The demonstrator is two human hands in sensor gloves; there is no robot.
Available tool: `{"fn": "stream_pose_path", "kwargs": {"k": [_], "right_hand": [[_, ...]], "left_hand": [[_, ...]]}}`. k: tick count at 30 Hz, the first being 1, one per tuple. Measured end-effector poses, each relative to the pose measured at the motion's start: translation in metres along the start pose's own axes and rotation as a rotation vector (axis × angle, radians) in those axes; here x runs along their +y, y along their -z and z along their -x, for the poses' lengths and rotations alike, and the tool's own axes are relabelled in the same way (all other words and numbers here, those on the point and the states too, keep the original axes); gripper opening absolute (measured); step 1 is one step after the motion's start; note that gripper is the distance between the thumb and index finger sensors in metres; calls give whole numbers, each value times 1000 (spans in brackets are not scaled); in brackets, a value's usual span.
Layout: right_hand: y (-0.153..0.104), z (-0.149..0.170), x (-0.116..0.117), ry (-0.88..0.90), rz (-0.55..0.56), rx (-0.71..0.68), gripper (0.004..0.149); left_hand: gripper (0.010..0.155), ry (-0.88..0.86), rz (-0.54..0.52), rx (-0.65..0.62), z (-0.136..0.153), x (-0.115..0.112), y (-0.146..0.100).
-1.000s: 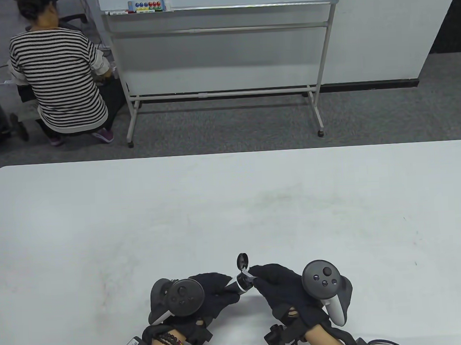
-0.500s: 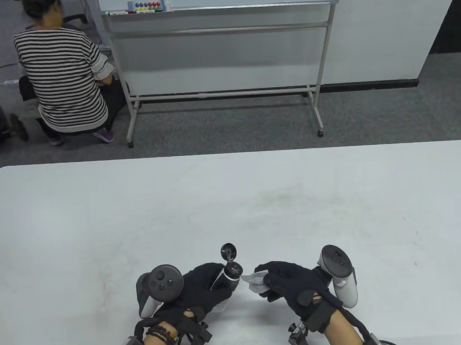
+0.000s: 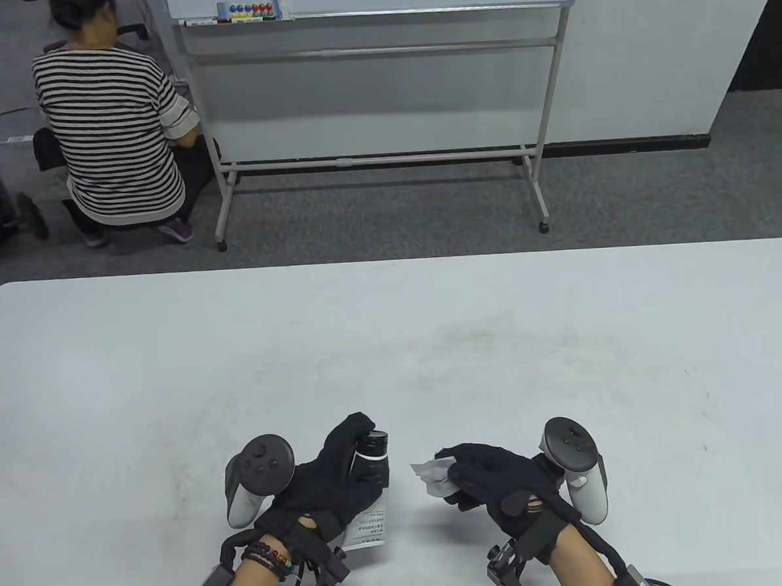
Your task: Squeeze cleansing milk onto cotton pad
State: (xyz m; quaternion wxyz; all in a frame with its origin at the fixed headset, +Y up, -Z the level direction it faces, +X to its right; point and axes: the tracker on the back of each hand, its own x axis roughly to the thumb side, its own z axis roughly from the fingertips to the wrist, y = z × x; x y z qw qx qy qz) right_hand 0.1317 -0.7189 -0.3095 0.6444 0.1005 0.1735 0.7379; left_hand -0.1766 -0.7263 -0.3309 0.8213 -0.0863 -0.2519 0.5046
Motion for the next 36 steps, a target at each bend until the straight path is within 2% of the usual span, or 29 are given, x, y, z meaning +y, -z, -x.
{"fn": "stream_pose_path", "kwargs": {"k": [3, 7, 10, 12, 18, 23, 27, 31, 34, 36], "right_hand": [[0, 0, 4, -26, 0, 10, 41], [-2, 0, 7, -89, 39, 53, 39], [-2, 2, 7, -154, 39, 80, 39], [1, 4, 11, -128, -39, 111, 39], [11, 27, 24, -217, -137, 227, 45], [17, 32, 26, -541, -55, 256, 47], [23, 40, 24, -624, -21, 286, 47], [27, 43, 24, -784, 31, 278, 48], [27, 39, 24, -859, 106, 235, 49], [26, 37, 27, -899, 110, 200, 50]], "left_hand": [[76, 19, -64, -4, -1, 3, -2], [63, 35, -77, -2, -2, 3, -3], [62, 51, -97, 4, -1, 4, -2], [63, 48, -89, 16, 0, 5, -2], [66, 95, -76, 48, 1, 6, -7], [67, 118, -41, 83, 4, 1, -7], [68, 142, -7, 112, 7, -6, -4], [68, 222, 13, 158, 10, -13, -2], [70, 255, 10, 187, 11, -18, -1], [71, 286, 2, 199, 12, -20, 0]]}}
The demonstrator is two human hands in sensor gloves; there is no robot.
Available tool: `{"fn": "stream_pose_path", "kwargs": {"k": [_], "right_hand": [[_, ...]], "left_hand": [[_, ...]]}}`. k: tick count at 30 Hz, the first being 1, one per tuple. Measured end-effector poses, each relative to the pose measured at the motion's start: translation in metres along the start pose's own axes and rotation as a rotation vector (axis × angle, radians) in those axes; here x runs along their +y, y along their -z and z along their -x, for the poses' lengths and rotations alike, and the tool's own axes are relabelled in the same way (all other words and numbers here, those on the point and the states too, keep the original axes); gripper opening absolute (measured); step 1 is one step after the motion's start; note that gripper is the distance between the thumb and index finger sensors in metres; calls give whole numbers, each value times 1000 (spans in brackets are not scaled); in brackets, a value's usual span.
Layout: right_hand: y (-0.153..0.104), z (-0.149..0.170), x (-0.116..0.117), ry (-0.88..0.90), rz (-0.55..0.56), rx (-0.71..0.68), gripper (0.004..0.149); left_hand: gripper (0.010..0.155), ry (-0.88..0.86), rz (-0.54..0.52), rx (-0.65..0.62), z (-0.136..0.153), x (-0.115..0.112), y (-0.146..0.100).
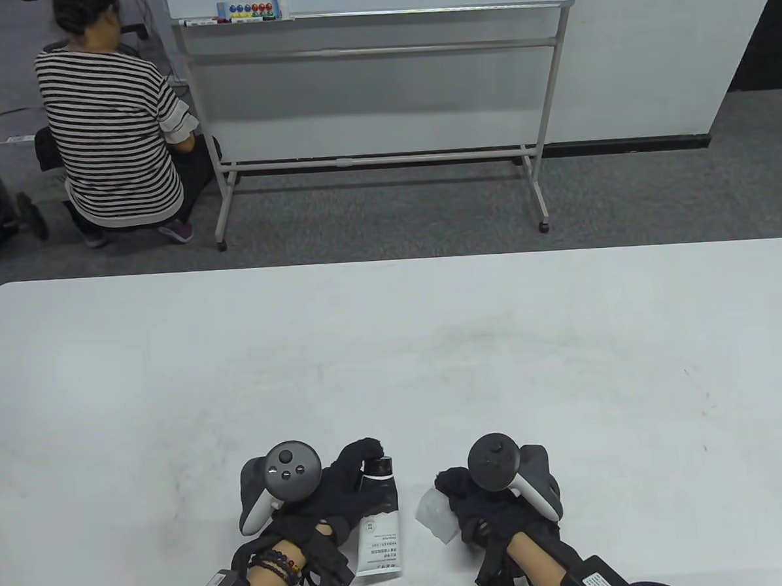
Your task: Squeeze cleansing milk onto cotton pad
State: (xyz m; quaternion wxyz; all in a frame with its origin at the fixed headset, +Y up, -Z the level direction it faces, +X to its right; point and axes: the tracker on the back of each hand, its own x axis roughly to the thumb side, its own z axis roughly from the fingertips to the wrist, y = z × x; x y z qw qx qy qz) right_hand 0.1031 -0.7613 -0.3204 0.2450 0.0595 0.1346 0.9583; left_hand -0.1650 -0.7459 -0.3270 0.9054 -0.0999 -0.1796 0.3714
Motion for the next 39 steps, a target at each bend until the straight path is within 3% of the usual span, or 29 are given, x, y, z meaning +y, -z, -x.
{"fn": "stream_pose_path", "kwargs": {"k": [7, 12, 19, 25, 30, 34, 39], "right_hand": [[-2, -6, -5, -132, 31, -24, 62], [-5, 0, -23, -201, 137, -6, 69], [-11, 6, -37, -110, 170, -1, 71], [-13, 7, -41, -193, 191, -8, 77], [-14, 11, -49, -257, 251, -1, 78], [-13, 19, -55, -241, 247, 11, 79], [-10, 24, -55, -237, 227, 15, 80]], "left_hand": [[72, 75, 17, 90, 4, -5, 6], [70, 151, -6, 176, 6, -10, 11], [72, 397, 31, 213, 2, -21, 16], [74, 565, 78, 248, -1, -26, 16], [83, 537, 33, 207, 4, -5, 11], [78, 490, 61, 85, 8, 21, 1], [80, 505, -16, 10, 14, 44, -6]]}}
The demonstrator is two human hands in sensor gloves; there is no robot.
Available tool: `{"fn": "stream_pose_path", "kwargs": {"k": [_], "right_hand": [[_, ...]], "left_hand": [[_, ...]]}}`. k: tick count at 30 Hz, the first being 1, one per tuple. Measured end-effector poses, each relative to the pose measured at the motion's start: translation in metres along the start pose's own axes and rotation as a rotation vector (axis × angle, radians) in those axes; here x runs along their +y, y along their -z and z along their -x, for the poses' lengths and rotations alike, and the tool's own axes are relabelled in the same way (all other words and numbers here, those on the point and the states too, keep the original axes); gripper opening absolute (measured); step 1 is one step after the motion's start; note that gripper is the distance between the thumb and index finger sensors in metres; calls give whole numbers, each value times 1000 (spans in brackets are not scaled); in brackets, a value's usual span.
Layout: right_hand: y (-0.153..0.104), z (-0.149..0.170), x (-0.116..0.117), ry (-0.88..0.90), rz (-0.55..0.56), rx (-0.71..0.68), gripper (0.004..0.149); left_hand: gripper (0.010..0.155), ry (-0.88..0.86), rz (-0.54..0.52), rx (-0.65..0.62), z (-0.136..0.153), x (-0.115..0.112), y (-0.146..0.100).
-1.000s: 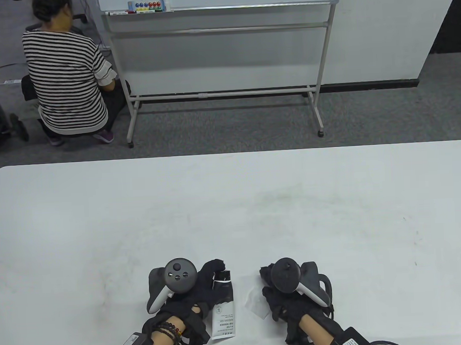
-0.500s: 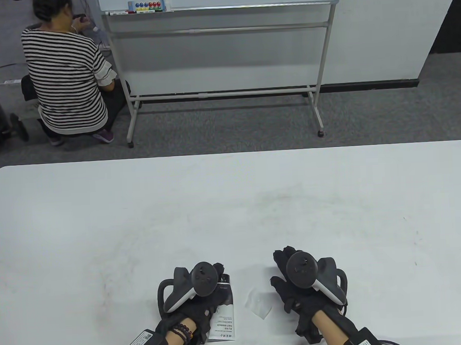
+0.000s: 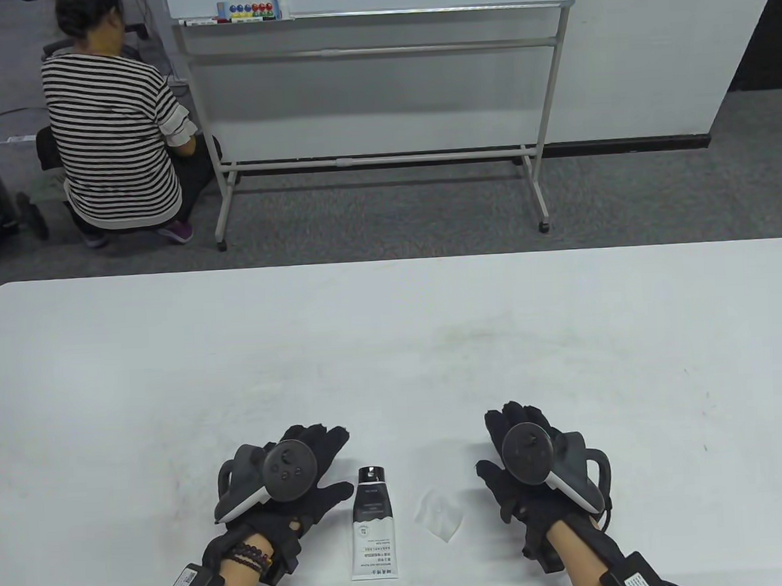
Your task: Squeeze cleansing milk onto cotton pad
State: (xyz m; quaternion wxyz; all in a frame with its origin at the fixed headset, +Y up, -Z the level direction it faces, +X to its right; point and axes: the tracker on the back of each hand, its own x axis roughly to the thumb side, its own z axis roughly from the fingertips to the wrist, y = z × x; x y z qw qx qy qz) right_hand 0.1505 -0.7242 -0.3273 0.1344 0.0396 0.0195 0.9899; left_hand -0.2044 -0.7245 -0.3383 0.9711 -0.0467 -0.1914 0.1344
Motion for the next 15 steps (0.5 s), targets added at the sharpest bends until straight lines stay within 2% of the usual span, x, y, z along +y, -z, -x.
{"fn": "stream_pose_path", "kwargs": {"k": [3, 11, 15], "right_hand": [[1, 0, -1, -15, 11, 2, 80], [2, 5, -2, -20, 14, 10, 80], [2, 6, -3, -10, 1, 9, 81]], "left_hand": [[77, -43, -20, 1, 5, -1, -2], [76, -15, -10, 2, 7, -1, 0], [79, 10, 31, -4, 7, -3, 0]]}}
